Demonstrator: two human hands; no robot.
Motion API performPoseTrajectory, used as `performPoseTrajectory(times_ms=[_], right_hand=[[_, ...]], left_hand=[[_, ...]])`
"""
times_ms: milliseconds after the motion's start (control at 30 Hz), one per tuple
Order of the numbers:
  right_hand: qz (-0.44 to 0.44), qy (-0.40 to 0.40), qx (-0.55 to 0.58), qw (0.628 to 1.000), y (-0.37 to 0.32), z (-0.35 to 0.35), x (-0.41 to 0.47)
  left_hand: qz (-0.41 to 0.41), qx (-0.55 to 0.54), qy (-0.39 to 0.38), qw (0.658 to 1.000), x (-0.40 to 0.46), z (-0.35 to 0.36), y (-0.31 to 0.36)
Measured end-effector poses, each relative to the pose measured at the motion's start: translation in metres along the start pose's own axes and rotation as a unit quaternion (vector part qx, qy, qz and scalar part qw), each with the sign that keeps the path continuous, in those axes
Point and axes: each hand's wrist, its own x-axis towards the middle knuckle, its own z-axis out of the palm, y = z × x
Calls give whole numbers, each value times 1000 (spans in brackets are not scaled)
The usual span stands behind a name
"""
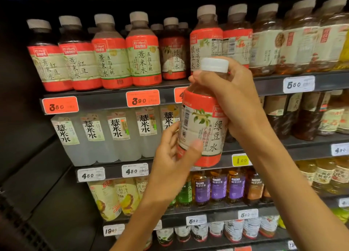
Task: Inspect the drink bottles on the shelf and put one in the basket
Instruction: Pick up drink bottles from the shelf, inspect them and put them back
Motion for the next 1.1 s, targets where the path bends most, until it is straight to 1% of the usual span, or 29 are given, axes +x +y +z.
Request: performPoseTrajectory(times_ms=[67,133,300,367,467,533,600,700,800,900,967,1033,1100], right_hand=[[-14,0,-16,1000,-1,4,-3],[-29,-31,-12,999,-2,6,-6],[-138,-146,-26,979,0,-2,-19],[-177,-157,-35,971,4,-7,-24],[-212,-176,-35,961,13,-10,-32],[-227,-194,-33,954,18,-9,-38],[-236,-204,-27,950,20,-9,-41],[-241,-205,-11,949,19,-10,-40],[-211,-197,7,957,18,-14,-28],[-112,-209,84,968,18,-18,-11],[-51,-218,128,966,19,-19,-1],[-2,-234,173,957,23,-17,7],[46,-249,232,939,27,-11,12]], left_hand=[[13,73,4,997,-1,6,-4],[20,125,34,991,2,11,-8],[93,110,112,983,17,4,-20],[132,115,137,975,22,-1,-20],[184,145,185,954,28,-5,-21],[203,164,206,943,31,-6,-23],[211,168,209,940,32,-8,-23],[206,160,174,950,29,-8,-19],[165,152,115,968,19,-7,-15],[116,160,58,979,9,-8,-7],[76,117,11,990,4,-10,1],[37,73,-35,996,1,-11,8],[-5,36,-72,997,-1,-10,9]])
